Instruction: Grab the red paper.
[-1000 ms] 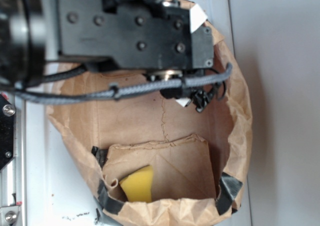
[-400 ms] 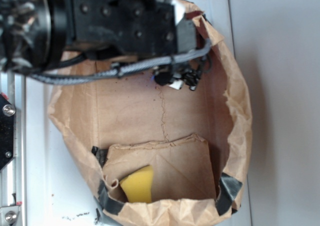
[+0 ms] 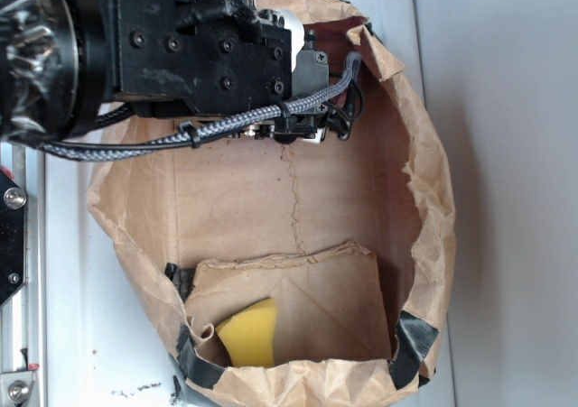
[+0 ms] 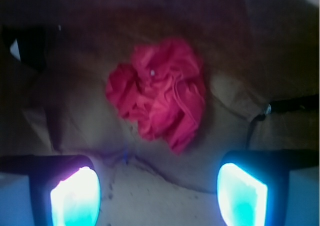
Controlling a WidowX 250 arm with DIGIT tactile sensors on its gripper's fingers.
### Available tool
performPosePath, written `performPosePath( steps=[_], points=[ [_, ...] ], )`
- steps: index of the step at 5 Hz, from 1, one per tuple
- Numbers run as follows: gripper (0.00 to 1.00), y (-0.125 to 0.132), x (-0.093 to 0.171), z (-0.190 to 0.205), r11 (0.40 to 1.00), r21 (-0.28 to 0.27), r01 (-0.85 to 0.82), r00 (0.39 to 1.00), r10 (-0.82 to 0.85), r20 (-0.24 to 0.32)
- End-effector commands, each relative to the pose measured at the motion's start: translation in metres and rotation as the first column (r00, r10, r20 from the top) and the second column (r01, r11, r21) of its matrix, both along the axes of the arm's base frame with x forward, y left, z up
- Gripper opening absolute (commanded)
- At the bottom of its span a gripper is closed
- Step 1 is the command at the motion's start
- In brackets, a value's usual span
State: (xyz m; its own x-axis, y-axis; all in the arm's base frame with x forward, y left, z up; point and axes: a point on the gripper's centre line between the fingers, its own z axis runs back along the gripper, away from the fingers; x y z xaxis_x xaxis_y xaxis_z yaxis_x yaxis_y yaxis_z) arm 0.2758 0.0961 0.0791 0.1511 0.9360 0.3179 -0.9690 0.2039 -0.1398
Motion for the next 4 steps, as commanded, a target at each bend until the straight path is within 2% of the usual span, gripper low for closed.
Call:
performPosePath(
  steps=[1,2,3,4],
  points=[
    [1.0,0.023,0.017,-0.001,0.997,0.064,-0.051,0.998,0.049,0.028],
    [1.0,0.029,0.017,-0.007,0.991,0.102,-0.092,0.994,0.085,0.072],
    [1.0,0.03,0.02,-0.013,0.987,0.123,-0.1,0.992,0.089,0.091],
    [1.0,0.031,0.018,-0.015,0.986,0.133,-0.096,0.994,0.087,0.073]
  ],
)
